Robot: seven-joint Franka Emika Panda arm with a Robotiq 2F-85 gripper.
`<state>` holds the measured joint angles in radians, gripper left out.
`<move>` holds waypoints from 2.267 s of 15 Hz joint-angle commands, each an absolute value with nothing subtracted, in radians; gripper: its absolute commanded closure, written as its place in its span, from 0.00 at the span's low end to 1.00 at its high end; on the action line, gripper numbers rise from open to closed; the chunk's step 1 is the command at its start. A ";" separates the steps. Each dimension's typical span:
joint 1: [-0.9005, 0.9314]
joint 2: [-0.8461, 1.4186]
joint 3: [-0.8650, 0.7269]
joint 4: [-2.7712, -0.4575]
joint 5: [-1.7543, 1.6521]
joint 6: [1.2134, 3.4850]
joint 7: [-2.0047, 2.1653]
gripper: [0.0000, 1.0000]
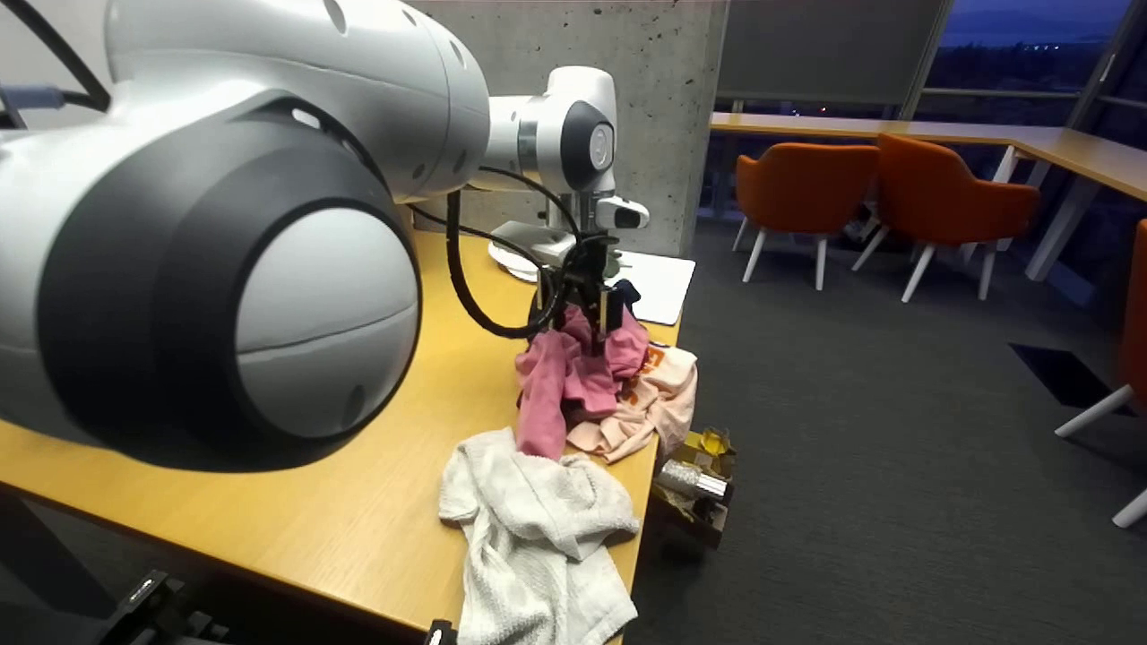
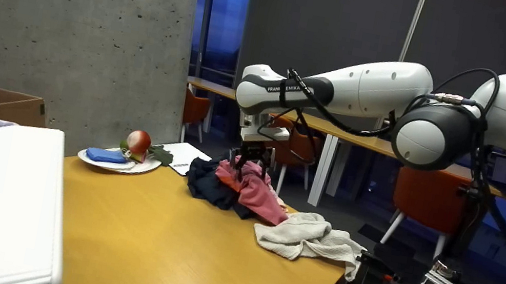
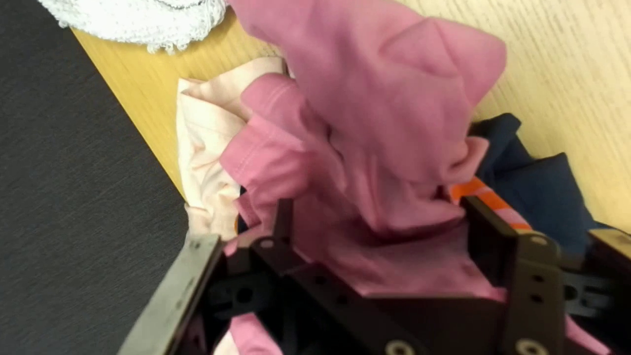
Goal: Put the pink shirt on the blue shirt, then put them on the peach shirt, then put them on the white towel and move them backwards
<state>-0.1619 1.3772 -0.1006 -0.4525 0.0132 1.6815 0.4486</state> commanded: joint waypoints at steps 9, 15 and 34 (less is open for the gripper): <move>-0.059 1.391 -0.203 -0.436 -0.166 1.682 0.387 0.00; -0.054 1.413 -0.199 -0.439 -0.164 1.681 0.386 0.00; -0.112 1.491 -0.144 -0.483 -0.079 2.146 0.445 0.00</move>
